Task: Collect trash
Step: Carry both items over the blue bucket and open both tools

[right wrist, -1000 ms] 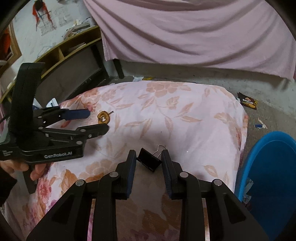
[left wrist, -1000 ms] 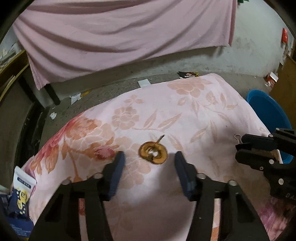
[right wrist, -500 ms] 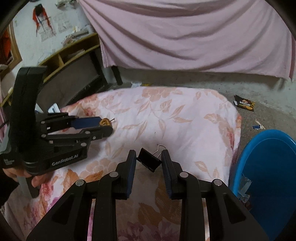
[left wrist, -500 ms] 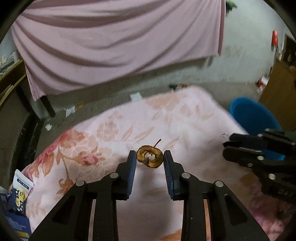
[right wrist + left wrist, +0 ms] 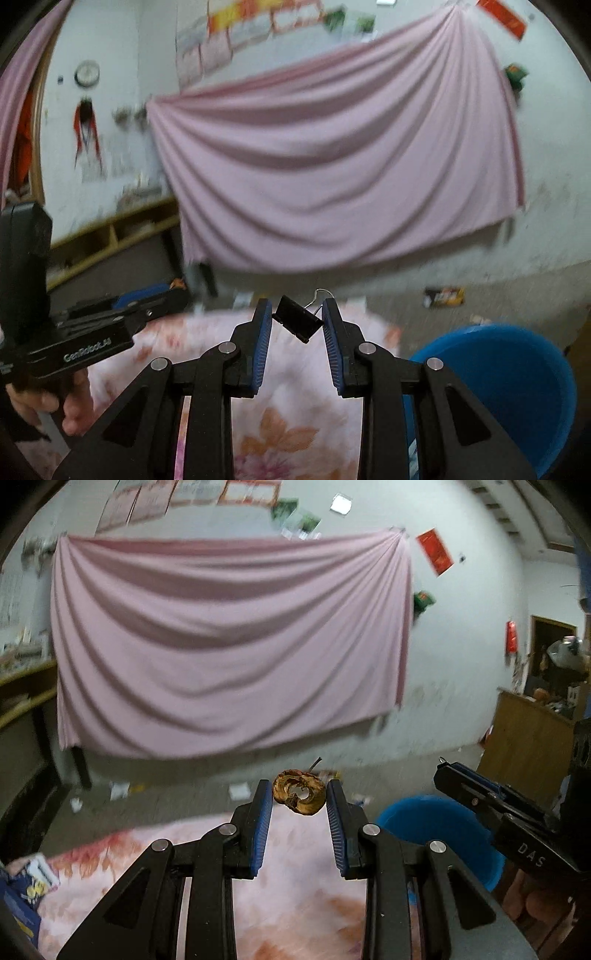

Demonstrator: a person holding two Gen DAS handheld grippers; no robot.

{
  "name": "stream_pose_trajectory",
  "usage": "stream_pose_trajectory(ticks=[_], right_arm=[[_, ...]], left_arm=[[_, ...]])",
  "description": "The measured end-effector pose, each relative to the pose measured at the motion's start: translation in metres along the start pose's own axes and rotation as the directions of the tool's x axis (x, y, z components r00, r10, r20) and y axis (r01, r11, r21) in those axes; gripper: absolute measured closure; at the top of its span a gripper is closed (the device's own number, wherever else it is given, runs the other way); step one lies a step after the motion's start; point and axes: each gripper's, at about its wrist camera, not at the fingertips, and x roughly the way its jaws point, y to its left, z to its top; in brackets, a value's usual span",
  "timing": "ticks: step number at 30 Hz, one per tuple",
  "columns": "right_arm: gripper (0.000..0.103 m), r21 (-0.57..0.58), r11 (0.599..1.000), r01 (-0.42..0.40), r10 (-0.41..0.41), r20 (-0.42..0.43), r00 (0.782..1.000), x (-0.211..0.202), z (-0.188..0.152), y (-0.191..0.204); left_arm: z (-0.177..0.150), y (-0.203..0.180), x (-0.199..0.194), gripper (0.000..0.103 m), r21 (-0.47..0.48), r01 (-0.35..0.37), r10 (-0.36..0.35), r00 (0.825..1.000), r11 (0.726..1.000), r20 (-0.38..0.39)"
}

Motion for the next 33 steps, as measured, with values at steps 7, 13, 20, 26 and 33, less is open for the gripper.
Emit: stream_pose_trajectory(ticks=[7,13,20,26,33], right_arm=[[0.077,0.041,0.996,0.076,-0.083,0.215,0.973,-0.048,0.017,-0.025],[0.077,0.086,0.987,0.134,-0.152,0.256,0.955,-0.067,0.018,-0.049],[0.077,0.141,0.974,0.177,-0.207,0.232,0.951,-0.087,0.013,-0.075],[0.077,0.167,0.962,0.216,-0.241,0.143,0.960,-0.090,-0.001,-0.091],[0.077,0.221,0.942,0.253,-0.265,0.025,0.964,-0.085,-0.012,-0.113]], left_arm=[[0.020,-0.045,-0.014,0.077,0.112,0.027,-0.041,0.992,0.993,0.120],[0.014,-0.084,-0.002,0.077,0.200,0.049,-0.077,0.988,0.979,0.134],[0.000,-0.119,0.016,0.077,0.236,0.087,-0.109,0.991,0.968,0.082],[-0.016,-0.140,0.037,0.077,0.237,0.134,-0.133,0.991,0.962,-0.022],[-0.028,-0.162,0.065,0.077,0.221,0.177,-0.146,0.978,0.959,-0.149]])
